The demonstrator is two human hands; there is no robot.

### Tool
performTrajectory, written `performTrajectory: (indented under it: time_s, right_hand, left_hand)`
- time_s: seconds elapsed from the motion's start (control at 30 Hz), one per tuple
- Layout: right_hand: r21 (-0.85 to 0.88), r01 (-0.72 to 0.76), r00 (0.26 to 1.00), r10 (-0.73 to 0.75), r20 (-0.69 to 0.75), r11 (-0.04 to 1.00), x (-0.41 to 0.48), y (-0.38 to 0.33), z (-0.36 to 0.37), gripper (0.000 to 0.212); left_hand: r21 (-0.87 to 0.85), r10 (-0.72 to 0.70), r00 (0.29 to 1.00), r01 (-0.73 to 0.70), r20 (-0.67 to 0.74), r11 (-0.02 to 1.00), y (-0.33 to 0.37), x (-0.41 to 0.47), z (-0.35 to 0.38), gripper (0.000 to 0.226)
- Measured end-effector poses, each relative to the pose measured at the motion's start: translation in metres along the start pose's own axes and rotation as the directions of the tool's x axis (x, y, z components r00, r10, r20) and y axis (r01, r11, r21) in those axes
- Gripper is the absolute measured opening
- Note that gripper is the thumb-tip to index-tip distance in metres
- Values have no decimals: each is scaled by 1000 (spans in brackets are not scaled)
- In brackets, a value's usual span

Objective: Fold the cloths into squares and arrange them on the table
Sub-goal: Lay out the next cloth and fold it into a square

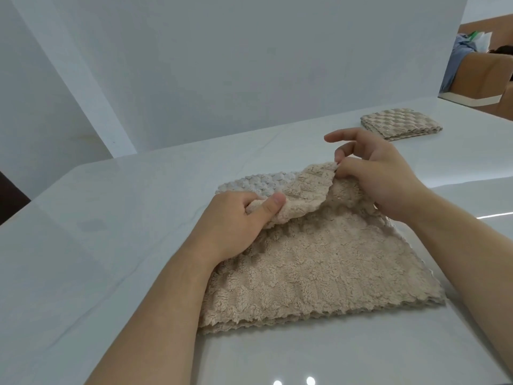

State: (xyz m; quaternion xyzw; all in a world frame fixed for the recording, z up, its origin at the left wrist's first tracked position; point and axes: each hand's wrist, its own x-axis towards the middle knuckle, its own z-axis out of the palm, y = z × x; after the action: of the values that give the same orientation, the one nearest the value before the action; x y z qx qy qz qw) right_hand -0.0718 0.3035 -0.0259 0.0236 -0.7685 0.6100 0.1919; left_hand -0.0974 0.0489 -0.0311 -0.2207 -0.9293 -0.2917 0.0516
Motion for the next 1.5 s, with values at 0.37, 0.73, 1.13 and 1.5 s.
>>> performTrajectory:
  time_s: [0.37,0.73,1.13,1.5]
  right_hand:
    - [-472,85,951,69,300,878,-8,3,5,36]
    - [-305,73,932,44,360,949,-8,-4,2,32]
    - [-238,23,890,89,447,971,-9,-10,6,38]
    - [-140,-19,882,83,464,990,-12,-12,2,48]
  left_hand:
    - [-54,83,984,-93,-158,994,1,0,3,51]
    - [-203,73,976,-116,-207,972,7,-5,-3,35]
    - [-211,88,984,-54,154,976,11,-7,-9,37]
    - [-541,160,987,-137,-6,830,9,-4,-11,38]
